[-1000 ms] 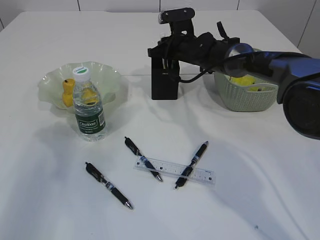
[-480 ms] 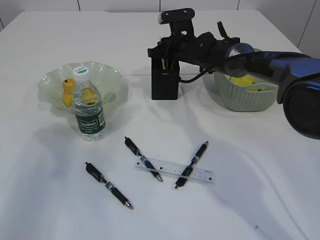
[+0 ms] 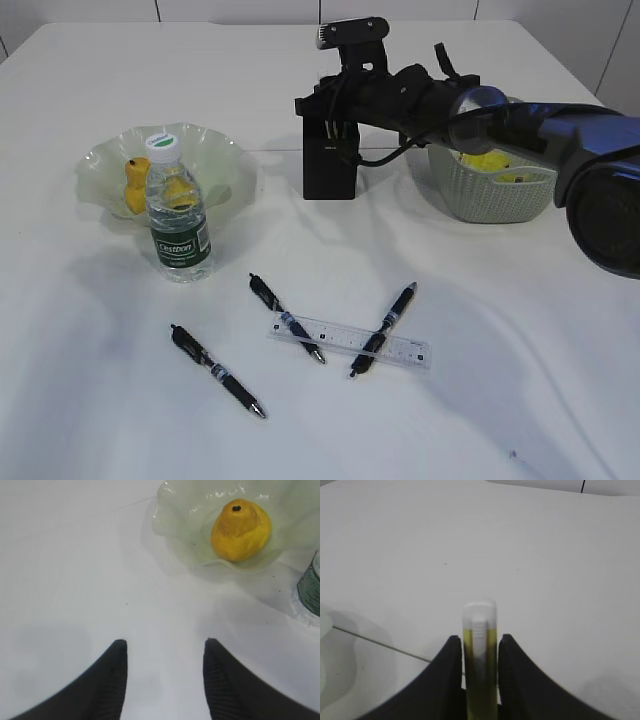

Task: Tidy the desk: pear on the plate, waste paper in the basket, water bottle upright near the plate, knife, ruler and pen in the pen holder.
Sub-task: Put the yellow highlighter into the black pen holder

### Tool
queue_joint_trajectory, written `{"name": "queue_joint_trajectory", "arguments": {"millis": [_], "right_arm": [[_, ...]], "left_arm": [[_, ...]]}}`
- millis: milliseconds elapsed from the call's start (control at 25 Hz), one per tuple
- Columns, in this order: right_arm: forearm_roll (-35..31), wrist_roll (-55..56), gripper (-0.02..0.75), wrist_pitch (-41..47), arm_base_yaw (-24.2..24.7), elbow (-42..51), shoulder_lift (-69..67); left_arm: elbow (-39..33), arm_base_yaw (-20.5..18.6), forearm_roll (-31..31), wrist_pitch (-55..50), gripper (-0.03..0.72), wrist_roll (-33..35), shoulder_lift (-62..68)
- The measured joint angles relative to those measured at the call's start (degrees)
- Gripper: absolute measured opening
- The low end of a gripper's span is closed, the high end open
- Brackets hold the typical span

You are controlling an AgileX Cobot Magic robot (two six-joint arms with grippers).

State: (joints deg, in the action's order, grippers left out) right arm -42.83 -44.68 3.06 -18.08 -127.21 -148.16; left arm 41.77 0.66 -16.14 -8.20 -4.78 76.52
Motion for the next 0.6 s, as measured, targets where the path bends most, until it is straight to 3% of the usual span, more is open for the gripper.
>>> {"name": "queue_joint_trajectory", "arguments": {"millis": [240, 600], "right_arm": [[-1.4, 0.0, 0.261, 1.5, 0.0, 0.0, 0.0], [-1.9, -0.2, 0.272, 3.2, 0.0, -1.3, 0.0]], "left_arm": [[0.0, 0.0, 0.0, 0.0, 0.348, 0.0, 0.0], [0.0, 0.0, 0.0, 0.0, 0.348, 0.0, 0.0]]}}
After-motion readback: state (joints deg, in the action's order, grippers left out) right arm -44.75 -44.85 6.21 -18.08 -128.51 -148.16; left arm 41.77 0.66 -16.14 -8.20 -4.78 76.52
